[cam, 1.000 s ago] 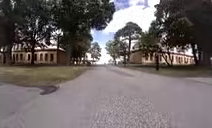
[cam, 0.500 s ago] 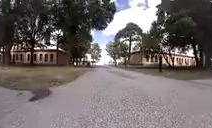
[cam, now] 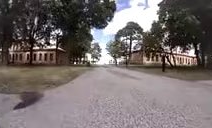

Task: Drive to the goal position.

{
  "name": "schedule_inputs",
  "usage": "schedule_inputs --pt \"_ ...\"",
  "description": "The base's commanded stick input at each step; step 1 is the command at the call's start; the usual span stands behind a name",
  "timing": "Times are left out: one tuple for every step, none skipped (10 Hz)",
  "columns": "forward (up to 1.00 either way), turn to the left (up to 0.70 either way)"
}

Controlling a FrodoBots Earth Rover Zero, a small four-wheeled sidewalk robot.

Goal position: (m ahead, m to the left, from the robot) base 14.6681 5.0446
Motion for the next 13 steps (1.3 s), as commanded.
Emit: schedule_inputs --pt "0.7 0.0" --pt "0.7 0.0" --pt "0.7 0.0" --pt "0.7 0.0" --pt "0.7 0.0" --pt "0.7 0.0" --pt "0.7 0.0" --pt "0.7 0.0" --pt "0.7 0.0" --pt "0.7 0.0" --pt "0.7 0.0" --pt "0.7 0.0" --pt "0.7 0.0"
